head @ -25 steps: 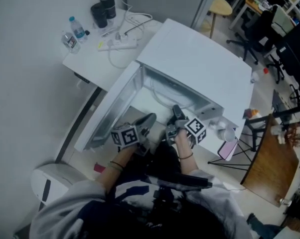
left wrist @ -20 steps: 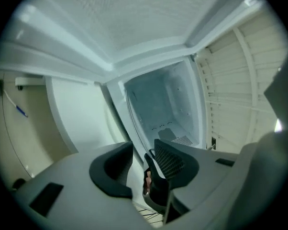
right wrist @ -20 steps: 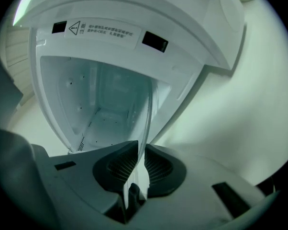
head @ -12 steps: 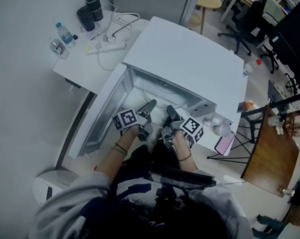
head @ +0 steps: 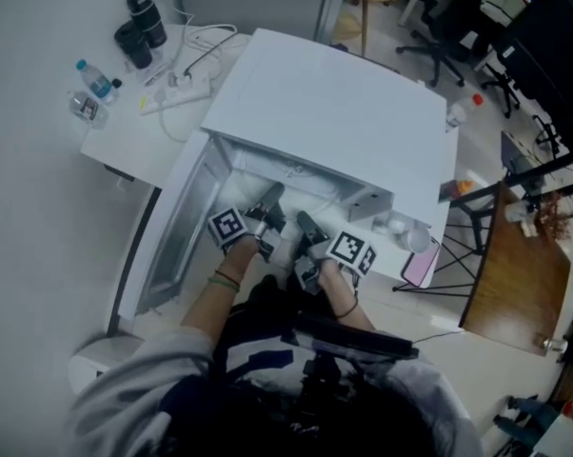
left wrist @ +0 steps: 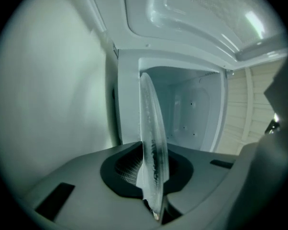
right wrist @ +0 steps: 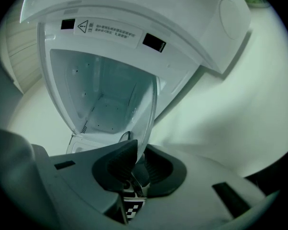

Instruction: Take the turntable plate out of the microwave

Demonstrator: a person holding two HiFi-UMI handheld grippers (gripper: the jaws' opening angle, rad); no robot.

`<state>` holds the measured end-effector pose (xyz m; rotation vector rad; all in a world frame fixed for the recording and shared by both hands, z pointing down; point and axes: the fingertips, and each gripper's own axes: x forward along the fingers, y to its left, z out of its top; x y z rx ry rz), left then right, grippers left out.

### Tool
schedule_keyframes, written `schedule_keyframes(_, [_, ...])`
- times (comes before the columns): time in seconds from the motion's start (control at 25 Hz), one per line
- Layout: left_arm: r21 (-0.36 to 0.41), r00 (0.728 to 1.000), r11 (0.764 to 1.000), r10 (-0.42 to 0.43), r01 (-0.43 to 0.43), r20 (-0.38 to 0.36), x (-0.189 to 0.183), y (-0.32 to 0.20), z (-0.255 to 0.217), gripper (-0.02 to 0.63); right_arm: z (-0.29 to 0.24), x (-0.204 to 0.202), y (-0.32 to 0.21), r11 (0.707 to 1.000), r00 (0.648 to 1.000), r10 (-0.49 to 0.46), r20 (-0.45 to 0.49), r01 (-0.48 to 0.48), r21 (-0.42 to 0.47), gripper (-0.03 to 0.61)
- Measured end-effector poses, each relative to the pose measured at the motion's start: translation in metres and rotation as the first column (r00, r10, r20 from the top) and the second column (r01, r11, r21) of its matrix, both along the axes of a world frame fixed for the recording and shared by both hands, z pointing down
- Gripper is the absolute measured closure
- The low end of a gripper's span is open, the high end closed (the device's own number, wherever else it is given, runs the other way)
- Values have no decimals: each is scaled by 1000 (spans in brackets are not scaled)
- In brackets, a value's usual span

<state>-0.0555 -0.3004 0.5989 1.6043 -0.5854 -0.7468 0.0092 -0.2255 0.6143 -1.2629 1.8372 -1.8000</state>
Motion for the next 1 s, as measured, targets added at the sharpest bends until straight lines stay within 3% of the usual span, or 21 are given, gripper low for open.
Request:
schedule_keyframes(0.2, [-15, 1000, 1000, 7, -7, 3, 3, 6, 3, 598, -3, 3, 3, 993, 992, -105, -71, 108, 49, 505])
schedule_keyframes(0.36, [-10, 1000, 1000, 9, -9, -23, 2, 14, -6, 597, -11, -4, 13, 947, 942, -260, -214, 292, 132, 460])
schedule_keyframes(0.48, [-5, 999, 1000, 17, -17, -34, -5, 21, -13, 595, -13, -7, 17, 924, 920, -300, -254, 346, 162, 437])
schedule_keyframes(0.6, [-10, 999, 999, 32, -33, -27, -11, 26, -13, 595, -12, 0, 14, 924, 925, -300, -232, 342, 169, 426])
schedule_keyframes(0.76, [-16, 997, 998, 56, -57, -44, -13, 34, -16, 595, -10, 19, -1, 954, 959, -225, -175, 253, 162, 417])
schedule_keyframes(1.0, [-59, 994, 994, 89, -94, -70, -17, 56, -13, 594, -10, 18, -16, 959, 968, -200, -154, 225, 172, 417])
